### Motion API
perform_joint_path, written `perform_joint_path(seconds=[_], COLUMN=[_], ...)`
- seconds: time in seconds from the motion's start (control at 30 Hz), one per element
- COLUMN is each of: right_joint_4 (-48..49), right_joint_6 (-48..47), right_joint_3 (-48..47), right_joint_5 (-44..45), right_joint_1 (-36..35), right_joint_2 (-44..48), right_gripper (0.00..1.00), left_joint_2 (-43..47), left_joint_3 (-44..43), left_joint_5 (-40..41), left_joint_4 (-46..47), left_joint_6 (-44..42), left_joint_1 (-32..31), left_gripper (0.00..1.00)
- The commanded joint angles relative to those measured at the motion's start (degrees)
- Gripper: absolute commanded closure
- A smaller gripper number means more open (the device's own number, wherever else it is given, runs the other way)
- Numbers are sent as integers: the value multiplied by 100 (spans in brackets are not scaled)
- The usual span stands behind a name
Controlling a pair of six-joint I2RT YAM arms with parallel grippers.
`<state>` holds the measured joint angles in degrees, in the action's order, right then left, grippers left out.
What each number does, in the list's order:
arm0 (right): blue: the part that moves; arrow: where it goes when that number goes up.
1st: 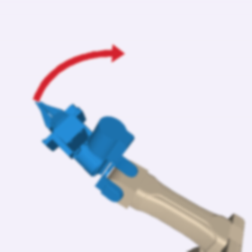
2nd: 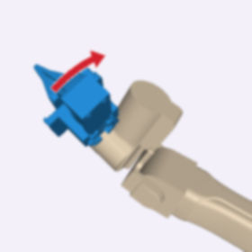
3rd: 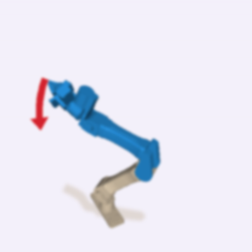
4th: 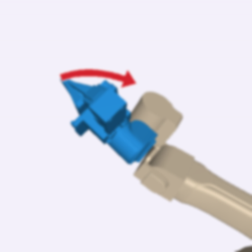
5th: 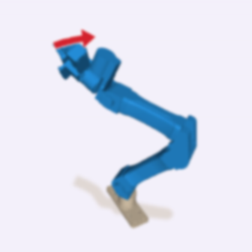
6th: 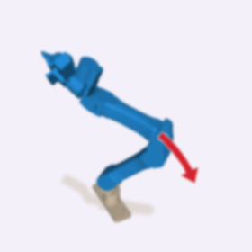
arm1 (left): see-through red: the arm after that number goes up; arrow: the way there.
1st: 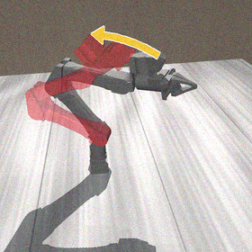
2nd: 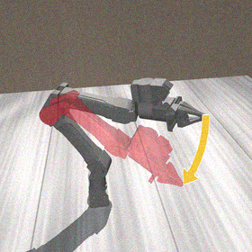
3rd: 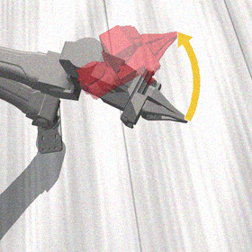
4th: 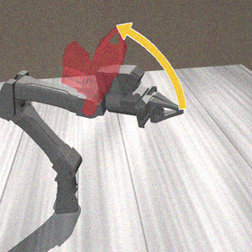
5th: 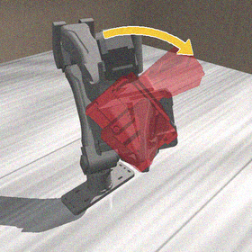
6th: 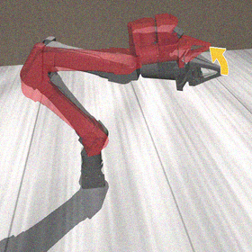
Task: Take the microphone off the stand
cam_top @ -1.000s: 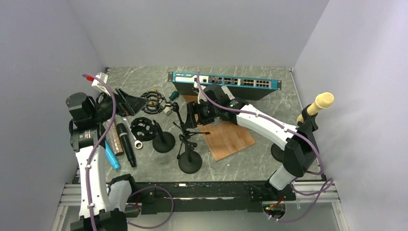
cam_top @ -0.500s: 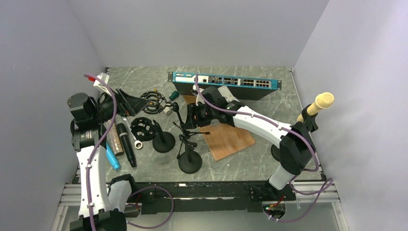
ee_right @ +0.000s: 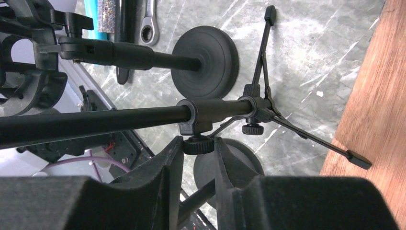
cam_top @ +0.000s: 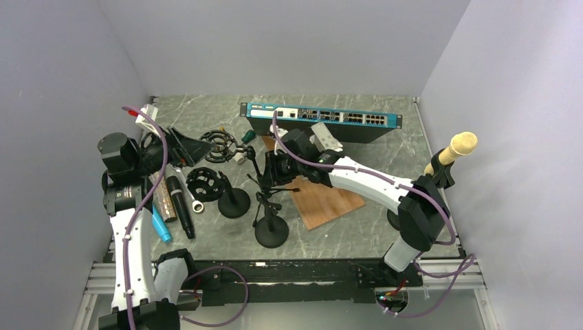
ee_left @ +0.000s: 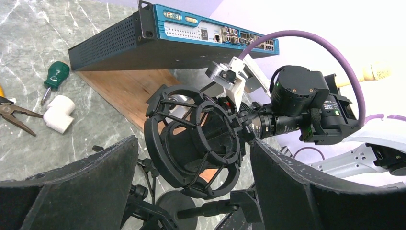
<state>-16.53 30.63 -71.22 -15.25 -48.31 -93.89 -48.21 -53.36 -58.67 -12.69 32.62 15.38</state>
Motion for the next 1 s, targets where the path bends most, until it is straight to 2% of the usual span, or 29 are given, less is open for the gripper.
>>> perform_joint_path(seconds=[0.0, 0.2, 0.5, 0.6, 0.7, 0.77, 0.9, 0.97], right_joint_4=[49, -482, -1257, -1271, -1218, -1130, -985, -907], right_joint_6=[-214, -716, -1770, -1995, -2060, -2007, -1658, -1351], right_joint_3=[-55, -278, -647, -656, -674, -664, -603, -533], right_joint_5=[587, 1697, 3849, 4058, 3755, 3419, 2561, 2179], right_joint_1=[-103, -389, -911, -973, -969, -948, -743, -571], right_joint_2=[12, -92, -332, -370, -344, -292, -120, -17], right_gripper=[77, 100, 100, 100, 100, 94, 64, 54], left_joint_2=[83, 68, -10, -46, -60, -75, -78, -90], left_joint_3=[10, 24, 35, 7, -6, -12, -48, -75], left_joint_5=[-144, -151, -180, -172, -188, -179, -151, -124], left_joint_4=[258, 294, 367, 350, 380, 373, 332, 295], left_joint_6=[-5, 13, 61, 53, 78, 85, 68, 50], left_joint_1=[-26, -37, -74, -71, -86, -96, -129, -139], left_gripper=[11, 12, 12, 13, 13, 13, 13, 13])
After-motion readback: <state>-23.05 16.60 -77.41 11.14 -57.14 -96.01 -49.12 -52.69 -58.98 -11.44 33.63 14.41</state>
